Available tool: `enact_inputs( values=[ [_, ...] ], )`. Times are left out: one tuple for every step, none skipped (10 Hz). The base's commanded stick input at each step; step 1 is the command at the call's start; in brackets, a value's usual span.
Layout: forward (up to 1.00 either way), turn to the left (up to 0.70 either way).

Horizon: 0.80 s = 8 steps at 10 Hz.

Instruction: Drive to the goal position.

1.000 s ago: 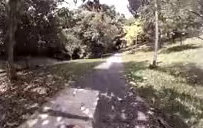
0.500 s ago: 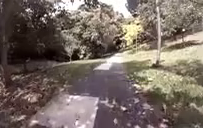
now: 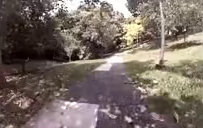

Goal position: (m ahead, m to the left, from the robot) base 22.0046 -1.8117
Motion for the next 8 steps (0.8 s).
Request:
enact_inputs(
  values=[
    [0.45,-0.27],
    [0.45,-0.27],
    [0.45,-0.27],
    [0.45,-0.27],
    [0.45,-0.27],
    [0.45,-0.27],
    [0.45,-0.22],
    [0.45,-0.07]
  ],
)
